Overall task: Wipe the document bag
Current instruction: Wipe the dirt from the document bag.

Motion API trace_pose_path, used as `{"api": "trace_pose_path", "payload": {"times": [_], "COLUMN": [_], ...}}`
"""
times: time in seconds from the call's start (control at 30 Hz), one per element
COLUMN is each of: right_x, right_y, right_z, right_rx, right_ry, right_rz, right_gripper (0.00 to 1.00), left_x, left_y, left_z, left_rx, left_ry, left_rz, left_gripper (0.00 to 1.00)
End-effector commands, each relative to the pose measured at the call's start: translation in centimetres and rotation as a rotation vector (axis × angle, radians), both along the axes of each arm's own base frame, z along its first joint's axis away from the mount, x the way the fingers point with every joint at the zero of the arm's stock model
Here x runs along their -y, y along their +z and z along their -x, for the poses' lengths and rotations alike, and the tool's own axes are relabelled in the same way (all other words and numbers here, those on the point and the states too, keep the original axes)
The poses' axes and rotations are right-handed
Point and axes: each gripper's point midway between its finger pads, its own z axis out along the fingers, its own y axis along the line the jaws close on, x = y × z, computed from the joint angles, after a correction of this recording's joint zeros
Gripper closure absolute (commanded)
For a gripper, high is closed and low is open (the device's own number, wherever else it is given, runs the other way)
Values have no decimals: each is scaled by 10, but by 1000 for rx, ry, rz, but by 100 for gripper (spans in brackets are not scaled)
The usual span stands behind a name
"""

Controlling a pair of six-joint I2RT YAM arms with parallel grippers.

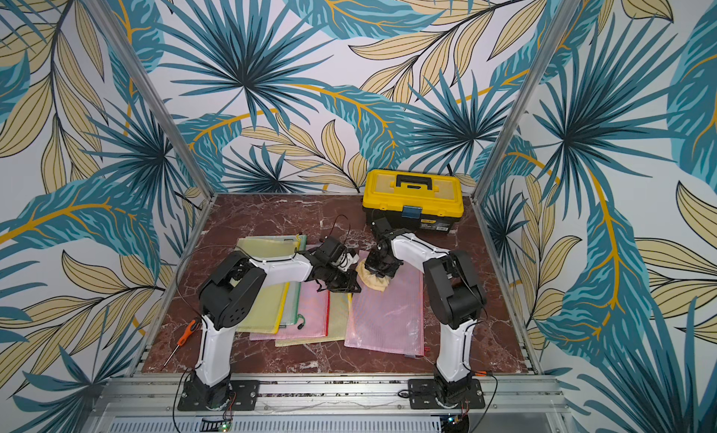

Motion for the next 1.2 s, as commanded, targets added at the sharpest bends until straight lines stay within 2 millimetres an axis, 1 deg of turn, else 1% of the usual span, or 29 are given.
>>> {"api": "trace_pose_path", "payload": {"times": [0.0, 0.07, 0.17, 0.2, 0.23, 0.27, 0.3, 0.37, 0.43, 0.47, 0.53, 0.6, 0.63, 0.67, 0.7, 0.77, 0.8, 0.87, 0.93, 1.0, 1.03, 1.07, 1.1, 1.17], "right_x": [48, 86, 132, 140, 143, 141, 130, 103, 66, 49, 15, -2, -5, -4, 1, 19, 34, 65, 99, 121, 125, 124, 116, 93], "right_y": [-7, -11, -8, -6, -1, 2, 6, 15, 21, 20, 8, -7, -16, -23, -28, -31, -31, -25, -14, -1, 6, 10, 11, 14], "right_z": [10, 27, 51, 56, 57, 56, 52, 42, 34, 32, 31, 30, 32, 35, 38, 47, 52, 63, 76, 84, 85, 84, 83, 78], "right_rx": [-47, -74, -103, -105, -100, -95, -81, -47, -25, -26, -37, -43, -58, -70, -83, -99, -105, -109, -112, -101, -92, -90, -88, -78], "right_ry": [-92, -156, -225, -233, -233, -226, -213, -156, -69, -43, -14, -20, -29, -35, -42, -63, -86, -133, -175, -183, -181, -174, -161, -112], "right_rz": [50, 70, 116, 127, 140, 133, 105, 106, 124, 116, 63, 21, 1, -2, 12, 44, 56, 82, 134, 189, 210, 205, 183, 169], "right_gripper": [100, 100, 100, 100, 100, 100, 100, 100, 100, 100, 100, 100, 100, 100, 100, 100, 100, 100, 100, 100, 100, 100, 100, 100], "left_x": [-16, -17, -18, -19, -19, -19, -19, -18, -18, -18, -18, -18, -18, -18, -18, -19, -20, -22, -24, -25, -25, -23, -21, -16], "left_y": [-13, -12, -9, -8, -8, -8, -7, -8, -9, -10, -10, -10, -9, -9, -9, -7, -6, -4, -1, 2, 5, 8, 13, 21], "left_z": [1, -1, -3, -4, -5, -5, -5, -6, -7, -7, -7, -8, -8, -9, -9, -10, -10, -11, -13, -17, -20, -23, -26, -34], "left_rx": [-3, 0, 4, 6, 8, 7, 7, 3, 0, -3, -3, 0, 1, 2, 2, 4, 4, 7, 9, 14, 15, 19, 22, 23], "left_ry": [31, 37, 43, 46, 46, 48, 49, 51, 54, 57, 59, 61, 62, 63, 63, 65, 68, 75, 83, 99, 112, 122, 133, 154], "left_rz": [-68, -68, -64, -64, -63, -63, -62, -61, -62, -64, -65, -66, -66, -65, -65, -63, -61, -61, -58, -56, -54, -50, -41, -24], "left_gripper": [100, 100, 100, 100, 100, 100, 100, 100, 100, 100, 100, 100, 100, 100, 100, 100, 100, 100, 100, 100, 100, 100, 100, 100]}}
